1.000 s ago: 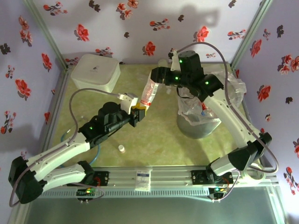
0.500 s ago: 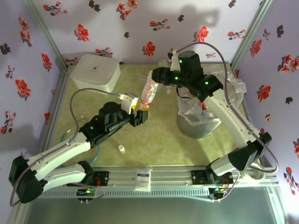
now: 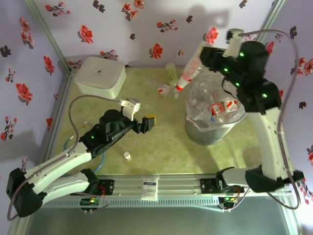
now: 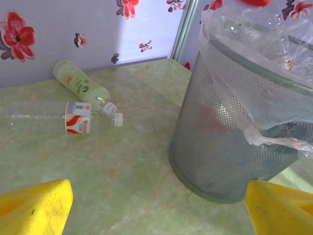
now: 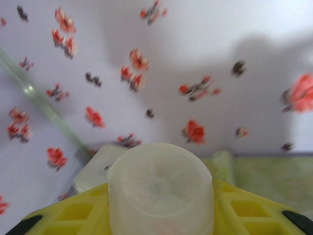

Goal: Put the plastic bottles in the bin

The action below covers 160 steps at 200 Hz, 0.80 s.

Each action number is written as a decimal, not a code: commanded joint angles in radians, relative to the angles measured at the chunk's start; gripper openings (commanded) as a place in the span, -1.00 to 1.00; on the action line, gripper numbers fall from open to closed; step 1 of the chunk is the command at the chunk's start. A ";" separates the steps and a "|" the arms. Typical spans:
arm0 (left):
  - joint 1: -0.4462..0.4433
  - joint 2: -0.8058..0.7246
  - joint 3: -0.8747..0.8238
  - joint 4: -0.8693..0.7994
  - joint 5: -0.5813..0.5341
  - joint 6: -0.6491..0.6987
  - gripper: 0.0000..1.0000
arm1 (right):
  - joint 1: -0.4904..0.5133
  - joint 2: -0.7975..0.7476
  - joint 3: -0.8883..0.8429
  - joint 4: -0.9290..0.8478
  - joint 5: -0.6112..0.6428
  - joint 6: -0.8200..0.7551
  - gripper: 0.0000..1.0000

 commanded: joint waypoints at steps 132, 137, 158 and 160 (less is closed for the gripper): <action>0.005 0.076 0.005 0.011 -0.039 0.000 0.84 | -0.080 -0.014 -0.340 -0.085 0.019 -0.081 -0.21; 0.006 0.080 0.005 0.013 -0.039 0.000 0.84 | -0.080 -0.014 -0.358 -0.090 0.014 -0.079 -0.21; 0.006 0.101 0.009 0.023 -0.037 -0.001 0.84 | -0.080 -0.029 -0.467 -0.074 -0.010 -0.054 -0.21; 0.006 0.103 0.010 0.024 -0.037 -0.001 0.84 | -0.081 -0.030 -0.476 -0.073 -0.011 -0.051 -0.21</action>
